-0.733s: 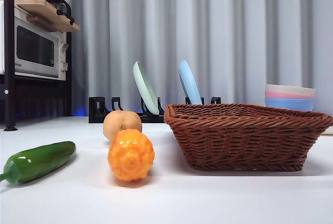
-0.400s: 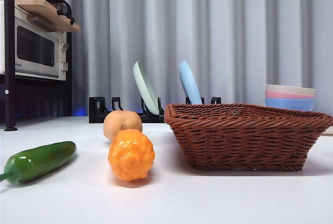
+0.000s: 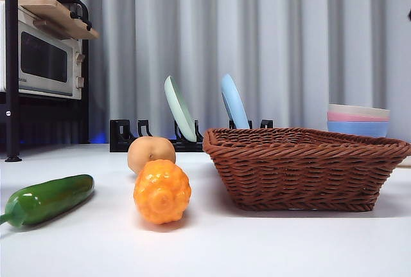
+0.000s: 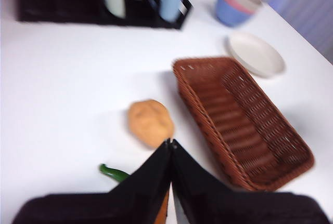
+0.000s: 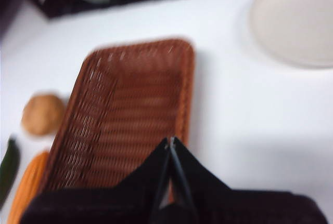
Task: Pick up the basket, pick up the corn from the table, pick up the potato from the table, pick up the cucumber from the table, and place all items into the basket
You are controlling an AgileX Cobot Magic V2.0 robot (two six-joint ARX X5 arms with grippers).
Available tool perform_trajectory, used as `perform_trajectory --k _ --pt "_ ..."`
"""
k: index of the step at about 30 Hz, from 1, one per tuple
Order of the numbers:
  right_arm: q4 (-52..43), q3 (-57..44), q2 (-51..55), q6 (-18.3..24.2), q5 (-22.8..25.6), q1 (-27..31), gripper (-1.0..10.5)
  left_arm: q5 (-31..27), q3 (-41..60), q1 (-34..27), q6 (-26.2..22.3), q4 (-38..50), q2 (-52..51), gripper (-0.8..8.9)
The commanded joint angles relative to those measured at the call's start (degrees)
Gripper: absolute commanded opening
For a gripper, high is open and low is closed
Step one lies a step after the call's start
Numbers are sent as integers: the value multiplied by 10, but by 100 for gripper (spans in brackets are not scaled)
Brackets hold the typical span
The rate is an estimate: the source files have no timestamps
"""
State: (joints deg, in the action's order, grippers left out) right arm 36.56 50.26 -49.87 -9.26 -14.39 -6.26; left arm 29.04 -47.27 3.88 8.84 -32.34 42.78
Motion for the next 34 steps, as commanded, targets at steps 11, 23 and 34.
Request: perform_trajectory --k 11,23,34 --pt "-8 35 -142 54 -49 0 319 25 -19 -1 -11 2 72 383" --pt "-31 123 -374 63 -52 0 316 25 -19 -1 -9 7 72 382" --pt "-31 153 -488 61 -82 0 -10 25 -19 -1 -9 4 72 382"
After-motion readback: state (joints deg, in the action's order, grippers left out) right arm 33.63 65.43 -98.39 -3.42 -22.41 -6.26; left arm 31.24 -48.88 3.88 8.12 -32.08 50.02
